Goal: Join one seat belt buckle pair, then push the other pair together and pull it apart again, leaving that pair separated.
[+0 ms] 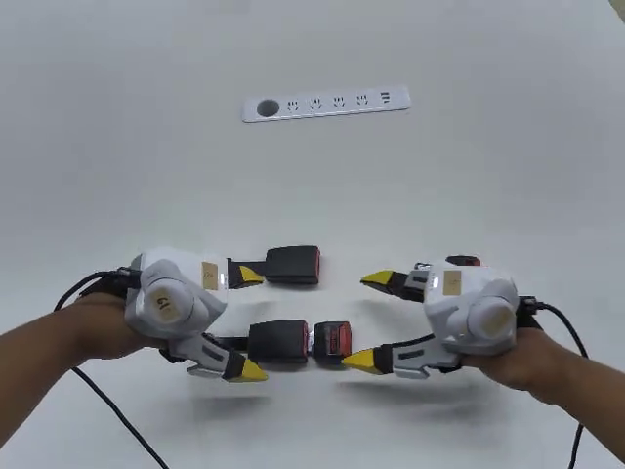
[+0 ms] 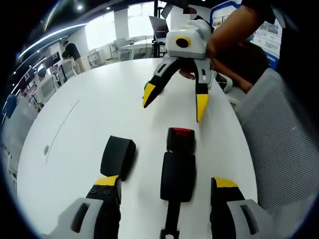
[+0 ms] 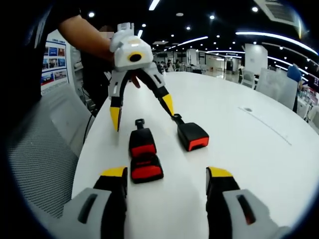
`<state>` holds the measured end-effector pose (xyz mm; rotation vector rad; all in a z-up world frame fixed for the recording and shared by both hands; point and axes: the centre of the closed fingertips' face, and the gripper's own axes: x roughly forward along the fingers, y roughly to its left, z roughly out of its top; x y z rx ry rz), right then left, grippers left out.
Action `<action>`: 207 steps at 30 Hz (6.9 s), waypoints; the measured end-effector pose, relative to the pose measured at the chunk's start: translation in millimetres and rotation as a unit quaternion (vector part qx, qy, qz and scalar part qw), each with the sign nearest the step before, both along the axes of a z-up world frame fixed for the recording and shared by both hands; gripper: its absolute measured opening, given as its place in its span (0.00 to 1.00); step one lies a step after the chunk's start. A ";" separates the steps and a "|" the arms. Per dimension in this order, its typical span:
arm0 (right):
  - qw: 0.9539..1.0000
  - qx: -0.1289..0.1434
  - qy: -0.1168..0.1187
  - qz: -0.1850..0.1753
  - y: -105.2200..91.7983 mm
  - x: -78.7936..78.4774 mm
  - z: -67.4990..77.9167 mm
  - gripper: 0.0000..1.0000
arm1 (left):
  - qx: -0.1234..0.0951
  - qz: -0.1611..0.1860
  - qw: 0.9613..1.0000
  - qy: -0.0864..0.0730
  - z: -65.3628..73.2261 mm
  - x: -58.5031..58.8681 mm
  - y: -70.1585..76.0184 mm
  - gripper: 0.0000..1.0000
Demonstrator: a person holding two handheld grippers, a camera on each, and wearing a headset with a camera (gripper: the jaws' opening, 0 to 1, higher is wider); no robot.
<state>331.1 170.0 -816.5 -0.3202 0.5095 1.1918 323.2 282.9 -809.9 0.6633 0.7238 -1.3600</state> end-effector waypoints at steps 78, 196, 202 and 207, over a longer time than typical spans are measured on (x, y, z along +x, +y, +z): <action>0.992 -0.114 0.044 0.043 -132.5 40.9 -37.0 0.36 | 0.012 -0.072 0.997 0.000 -48.8 85.0 -22.8 0.34; 0.995 -0.037 0.032 0.091 16.0 59.7 -36.3 0.35 | 0.037 -0.083 0.996 0.006 -47.0 79.2 -19.9 0.32; 0.995 -0.036 0.031 0.082 30.2 62.5 -37.4 0.35 | 0.046 -0.080 0.996 0.009 -47.1 79.9 -20.5 0.32; 0.996 -0.042 0.039 0.073 27.9 67.4 -39.8 0.35 | 0.044 -0.079 0.996 0.010 -47.2 80.5 -20.3 0.32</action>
